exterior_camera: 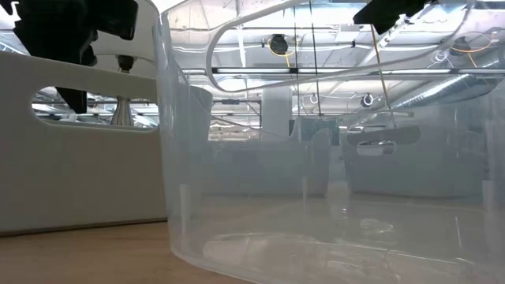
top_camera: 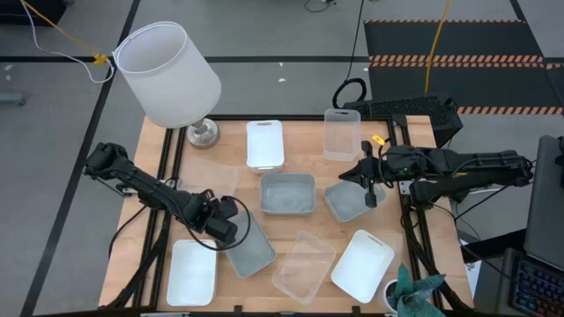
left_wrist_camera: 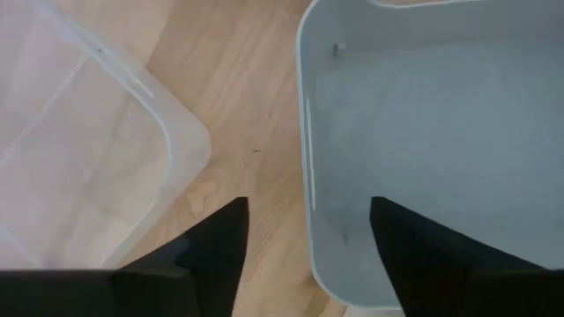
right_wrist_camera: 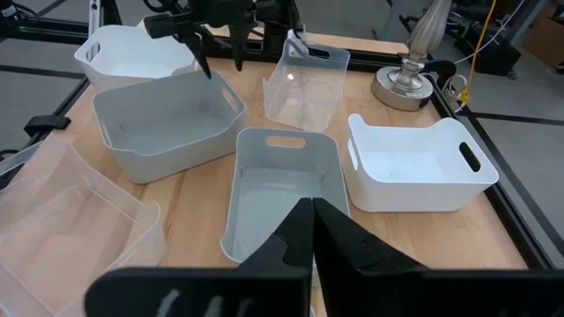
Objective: Stack baskets by color
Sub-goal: Stack the bottom gray bin on the middle gray bin
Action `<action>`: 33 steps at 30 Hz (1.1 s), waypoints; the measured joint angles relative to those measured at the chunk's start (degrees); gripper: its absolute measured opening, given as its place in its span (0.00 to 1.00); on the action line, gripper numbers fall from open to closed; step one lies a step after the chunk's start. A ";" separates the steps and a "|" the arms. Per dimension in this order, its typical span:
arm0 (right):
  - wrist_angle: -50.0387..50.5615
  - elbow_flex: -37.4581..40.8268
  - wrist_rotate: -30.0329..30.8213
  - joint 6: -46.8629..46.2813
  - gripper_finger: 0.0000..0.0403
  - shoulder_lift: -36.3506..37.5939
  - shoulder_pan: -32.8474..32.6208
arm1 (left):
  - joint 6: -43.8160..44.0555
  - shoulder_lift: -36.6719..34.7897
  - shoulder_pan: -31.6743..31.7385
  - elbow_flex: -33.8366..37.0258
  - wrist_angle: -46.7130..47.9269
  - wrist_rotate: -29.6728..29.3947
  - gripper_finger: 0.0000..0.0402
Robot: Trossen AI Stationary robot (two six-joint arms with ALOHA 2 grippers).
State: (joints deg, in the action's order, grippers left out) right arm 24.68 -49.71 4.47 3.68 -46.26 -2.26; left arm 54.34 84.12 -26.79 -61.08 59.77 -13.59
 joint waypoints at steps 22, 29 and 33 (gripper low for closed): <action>0.03 0.00 0.00 0.02 0.00 0.00 0.02 | -0.79 -0.02 0.49 8.98 -10.40 0.19 0.29; -1.09 0.00 0.00 0.00 0.00 -0.18 0.01 | -5.46 -0.72 3.44 6.77 -10.25 1.22 0.03; -2.80 0.00 -0.02 -1.34 0.00 -0.56 0.00 | -10.56 -1.81 5.09 3.17 -7.75 3.89 0.02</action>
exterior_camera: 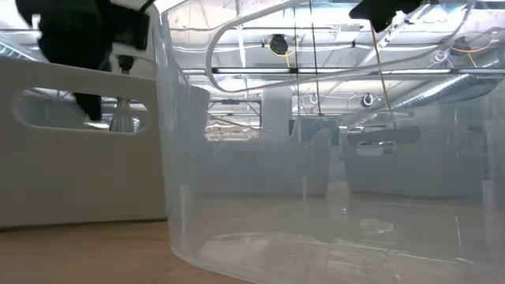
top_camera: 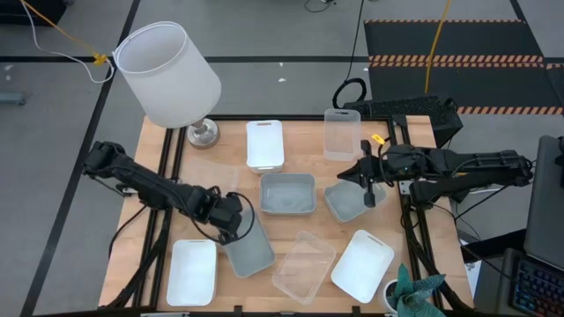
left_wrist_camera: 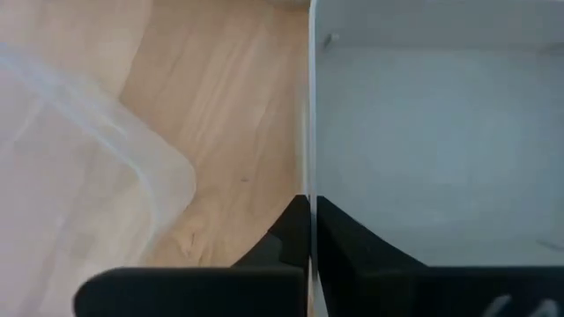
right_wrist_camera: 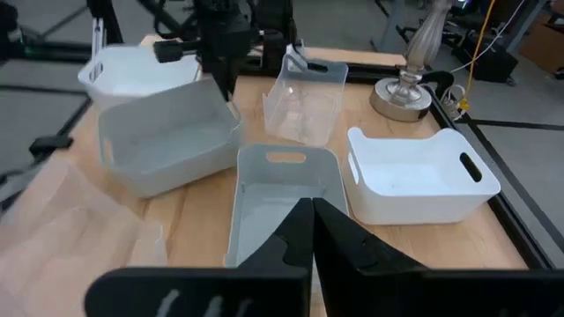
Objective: Stack baskets by color
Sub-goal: Stack the bottom gray bin on the middle gray bin
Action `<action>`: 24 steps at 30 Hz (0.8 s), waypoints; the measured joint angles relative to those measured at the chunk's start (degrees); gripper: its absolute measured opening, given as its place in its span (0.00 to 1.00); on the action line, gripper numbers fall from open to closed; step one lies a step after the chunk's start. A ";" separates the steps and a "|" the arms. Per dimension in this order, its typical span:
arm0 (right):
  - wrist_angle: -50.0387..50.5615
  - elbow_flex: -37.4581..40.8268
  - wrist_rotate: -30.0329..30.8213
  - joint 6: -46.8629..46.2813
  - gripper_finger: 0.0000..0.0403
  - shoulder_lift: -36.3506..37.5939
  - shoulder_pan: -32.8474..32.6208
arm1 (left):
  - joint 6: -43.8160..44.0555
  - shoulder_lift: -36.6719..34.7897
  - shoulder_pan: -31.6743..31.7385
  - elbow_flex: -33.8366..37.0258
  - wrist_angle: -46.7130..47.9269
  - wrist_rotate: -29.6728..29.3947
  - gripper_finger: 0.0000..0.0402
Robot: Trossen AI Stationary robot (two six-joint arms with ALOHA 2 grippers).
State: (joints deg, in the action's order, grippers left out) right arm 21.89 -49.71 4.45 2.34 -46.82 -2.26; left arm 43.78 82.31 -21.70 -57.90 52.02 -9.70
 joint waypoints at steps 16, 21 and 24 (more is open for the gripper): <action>-17.94 -0.02 6.20 -3.20 0.07 -9.66 -4.58 | -17.43 -0.71 0.83 -29.17 23.16 -9.75 0.01; -24.21 -1.30 6.34 -3.18 0.15 -15.25 -9.03 | -27.88 -0.71 0.79 -30.83 19.22 -14.31 0.01; -23.53 -3.67 6.56 -1.70 0.20 -18.95 -13.04 | -36.17 -0.18 0.79 -30.76 16.14 -14.82 0.01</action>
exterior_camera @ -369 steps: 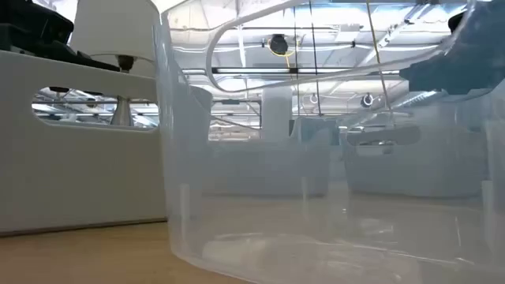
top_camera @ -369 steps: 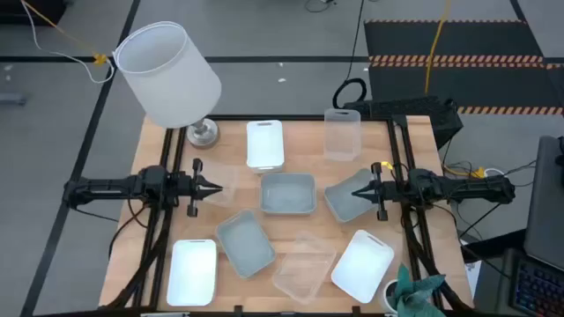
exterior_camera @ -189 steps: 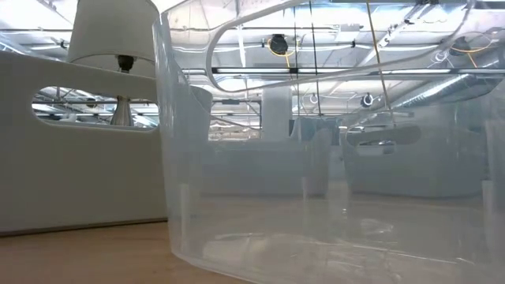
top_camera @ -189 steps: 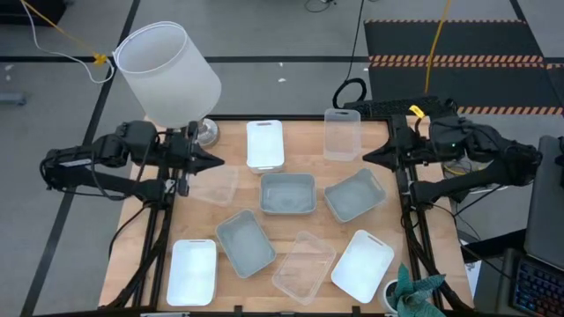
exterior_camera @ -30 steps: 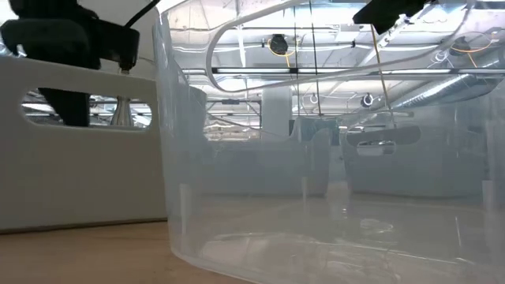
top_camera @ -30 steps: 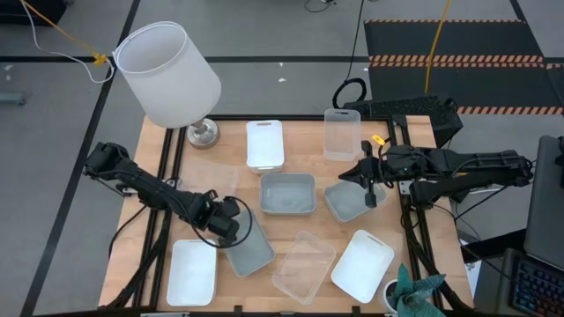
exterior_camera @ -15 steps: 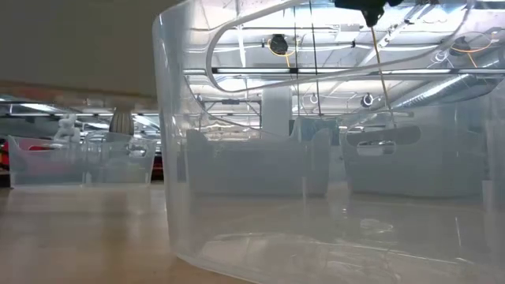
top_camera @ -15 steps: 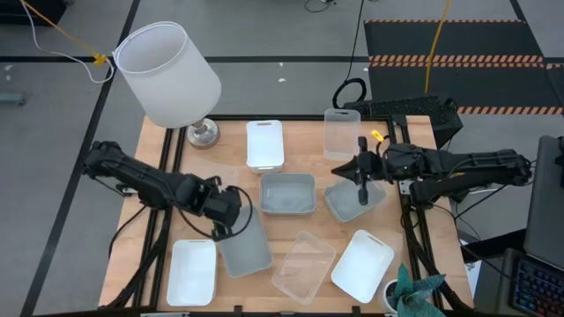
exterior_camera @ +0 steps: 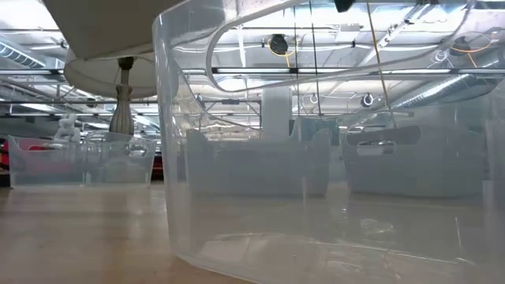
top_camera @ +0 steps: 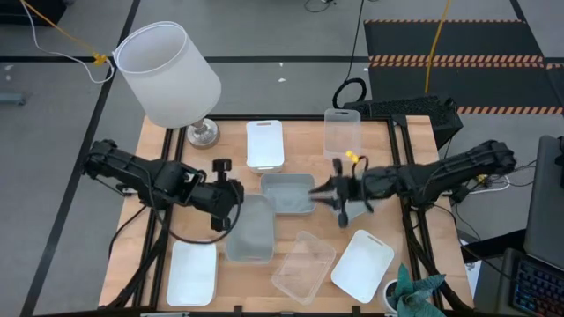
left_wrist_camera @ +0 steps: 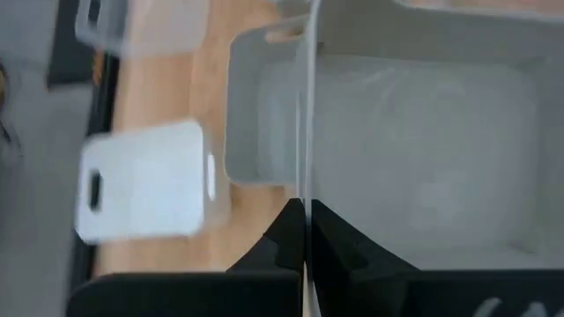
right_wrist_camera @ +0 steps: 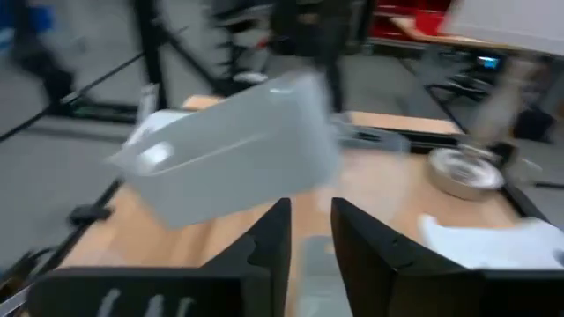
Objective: Stack baskets by color
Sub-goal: Stack the bottom gray bin on the middle gray bin
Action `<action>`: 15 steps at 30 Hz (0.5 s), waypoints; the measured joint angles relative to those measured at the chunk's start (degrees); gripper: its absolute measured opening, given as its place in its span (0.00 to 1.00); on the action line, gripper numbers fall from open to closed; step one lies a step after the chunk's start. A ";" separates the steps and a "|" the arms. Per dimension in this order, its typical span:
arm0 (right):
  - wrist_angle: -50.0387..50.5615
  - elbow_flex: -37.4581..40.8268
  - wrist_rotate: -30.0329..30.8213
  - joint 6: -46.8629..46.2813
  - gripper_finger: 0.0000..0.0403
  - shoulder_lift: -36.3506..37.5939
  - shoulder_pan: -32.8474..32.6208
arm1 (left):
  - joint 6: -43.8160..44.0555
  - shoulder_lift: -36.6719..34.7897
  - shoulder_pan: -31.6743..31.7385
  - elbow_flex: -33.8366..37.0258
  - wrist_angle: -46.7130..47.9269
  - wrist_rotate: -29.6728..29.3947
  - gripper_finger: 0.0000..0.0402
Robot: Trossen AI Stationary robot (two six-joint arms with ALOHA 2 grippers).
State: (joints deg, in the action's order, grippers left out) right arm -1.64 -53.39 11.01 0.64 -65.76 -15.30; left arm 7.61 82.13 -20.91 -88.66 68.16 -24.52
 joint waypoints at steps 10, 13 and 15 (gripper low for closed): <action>13.23 -18.26 8.75 10.09 0.32 -16.21 -12.18 | -12.28 1.29 1.86 0.11 -4.91 0.18 0.01; 20.08 -25.39 10.40 13.63 0.32 -22.98 -12.97 | -11.61 1.27 3.17 0.11 -5.02 0.56 0.01; 25.16 -29.53 10.42 16.53 0.32 -27.00 -12.97 | -11.79 1.55 4.03 0.11 -5.03 0.58 0.01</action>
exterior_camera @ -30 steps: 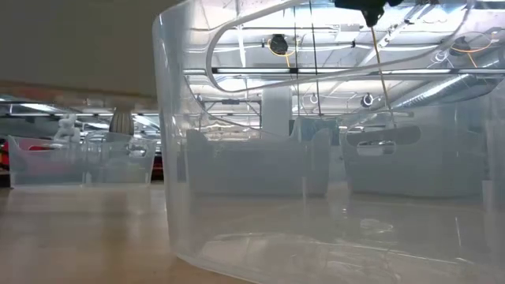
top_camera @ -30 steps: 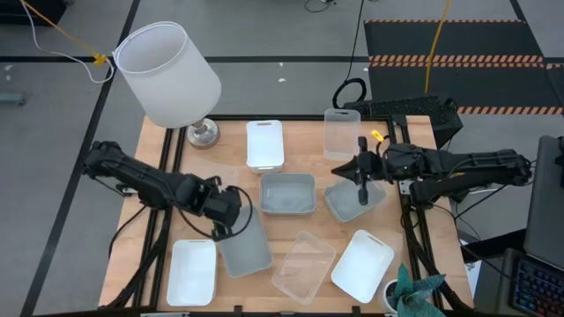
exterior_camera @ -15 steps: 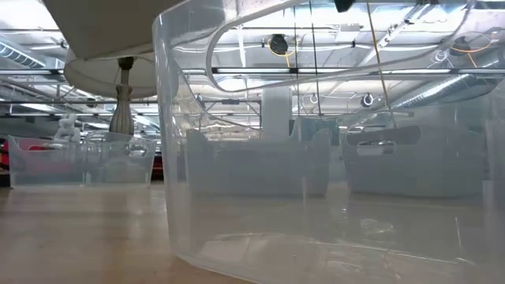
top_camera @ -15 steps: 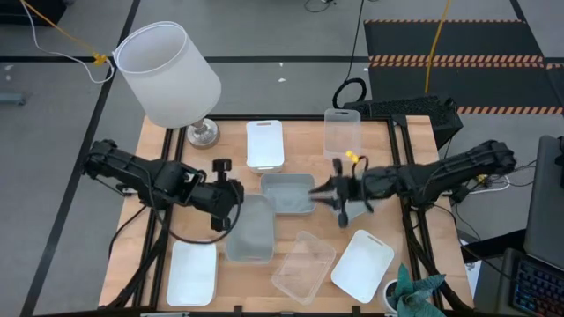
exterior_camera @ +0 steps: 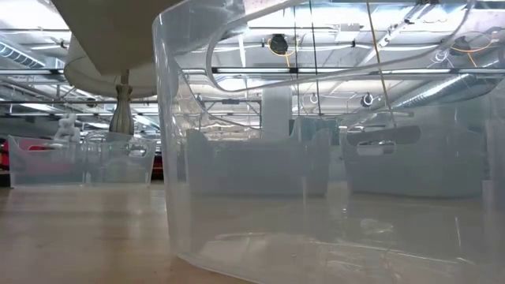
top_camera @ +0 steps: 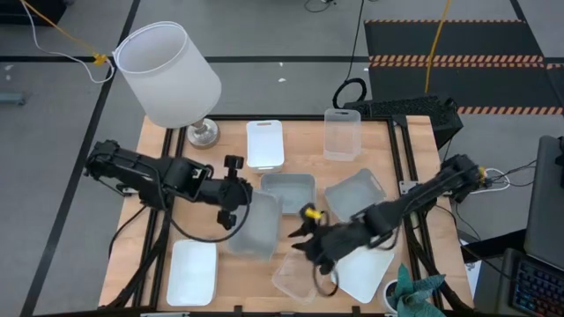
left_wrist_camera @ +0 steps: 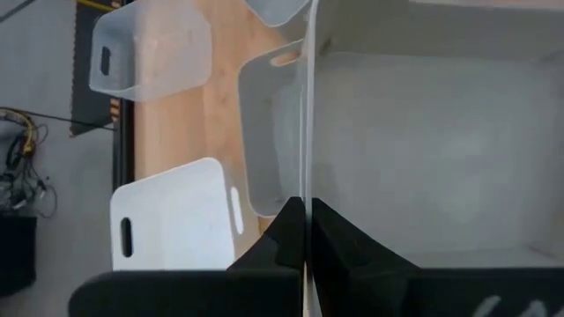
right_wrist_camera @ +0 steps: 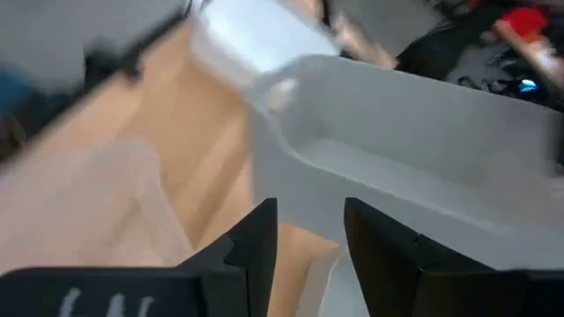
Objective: Stack baskets by color
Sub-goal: Stack the bottom gray bin on the middle gray bin
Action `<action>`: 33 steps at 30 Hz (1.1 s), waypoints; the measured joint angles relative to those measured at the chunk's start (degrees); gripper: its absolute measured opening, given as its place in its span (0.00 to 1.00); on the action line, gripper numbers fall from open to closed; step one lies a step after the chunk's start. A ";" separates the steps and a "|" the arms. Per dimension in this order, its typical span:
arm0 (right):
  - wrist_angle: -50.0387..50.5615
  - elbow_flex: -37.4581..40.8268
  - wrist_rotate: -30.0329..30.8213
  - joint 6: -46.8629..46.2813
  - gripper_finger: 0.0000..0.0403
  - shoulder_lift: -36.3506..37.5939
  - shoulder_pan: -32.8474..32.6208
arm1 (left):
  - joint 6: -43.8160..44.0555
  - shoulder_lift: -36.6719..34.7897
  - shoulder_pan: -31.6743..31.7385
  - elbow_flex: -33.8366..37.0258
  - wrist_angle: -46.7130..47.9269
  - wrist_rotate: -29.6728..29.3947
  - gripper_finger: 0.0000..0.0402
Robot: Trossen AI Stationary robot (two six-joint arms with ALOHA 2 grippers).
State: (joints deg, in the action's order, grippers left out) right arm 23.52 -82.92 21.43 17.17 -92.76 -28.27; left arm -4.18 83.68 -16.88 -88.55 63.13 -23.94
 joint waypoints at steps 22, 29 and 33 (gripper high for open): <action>5.87 -10.99 2.72 30.52 0.32 -12.26 4.01 | -7.61 3.85 1.57 0.00 0.02 3.01 0.01; 5.39 -10.99 -0.62 30.95 0.32 -12.19 5.52 | -7.65 3.85 1.76 0.00 -0.04 3.06 0.01; 6.26 -10.99 -3.33 31.20 0.32 -12.19 6.48 | -8.16 3.85 1.94 0.00 -0.31 3.10 0.01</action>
State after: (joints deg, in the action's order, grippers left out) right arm 29.78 -93.91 18.10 48.38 -104.95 -21.79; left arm -12.35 87.53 -14.93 -88.55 62.82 -20.84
